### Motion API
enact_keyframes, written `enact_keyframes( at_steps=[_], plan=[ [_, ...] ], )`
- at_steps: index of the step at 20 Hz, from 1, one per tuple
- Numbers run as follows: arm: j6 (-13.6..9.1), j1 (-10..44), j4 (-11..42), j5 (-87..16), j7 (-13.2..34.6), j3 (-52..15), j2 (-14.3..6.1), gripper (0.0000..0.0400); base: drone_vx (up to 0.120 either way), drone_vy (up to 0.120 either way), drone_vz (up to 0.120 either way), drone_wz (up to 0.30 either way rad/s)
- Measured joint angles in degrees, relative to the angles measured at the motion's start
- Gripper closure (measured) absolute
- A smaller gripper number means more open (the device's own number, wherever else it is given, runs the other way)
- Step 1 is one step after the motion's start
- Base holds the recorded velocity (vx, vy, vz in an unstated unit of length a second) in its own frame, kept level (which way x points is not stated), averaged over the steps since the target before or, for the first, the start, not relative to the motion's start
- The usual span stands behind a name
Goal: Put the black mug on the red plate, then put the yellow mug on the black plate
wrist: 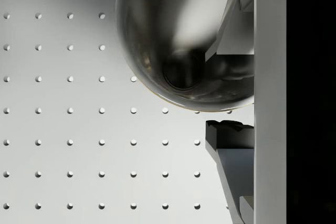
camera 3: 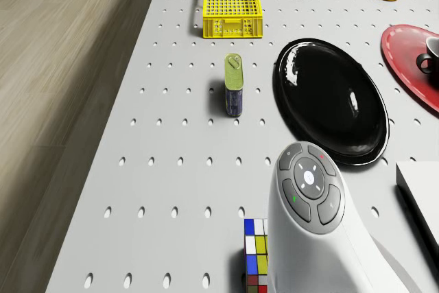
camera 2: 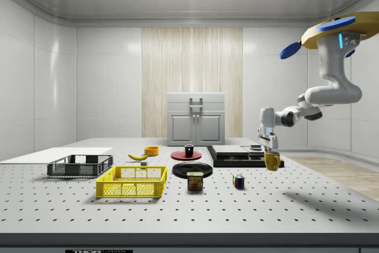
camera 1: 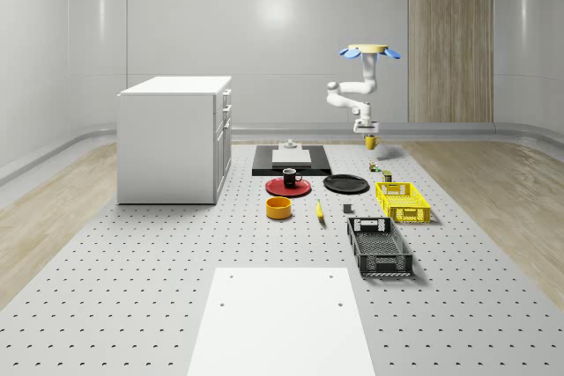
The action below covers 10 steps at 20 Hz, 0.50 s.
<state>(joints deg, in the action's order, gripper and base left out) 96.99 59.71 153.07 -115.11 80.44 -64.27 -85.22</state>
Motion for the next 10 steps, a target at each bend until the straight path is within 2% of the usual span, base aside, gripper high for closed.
enact_keyframes(
  at_steps=[10],
  plan=[
    [0.18, 0.10, 0.17, 0.56, 0.15, -0.42, -0.47, 0.0290, 0.120, -0.120, 0.000, 0.000]
  ],
)
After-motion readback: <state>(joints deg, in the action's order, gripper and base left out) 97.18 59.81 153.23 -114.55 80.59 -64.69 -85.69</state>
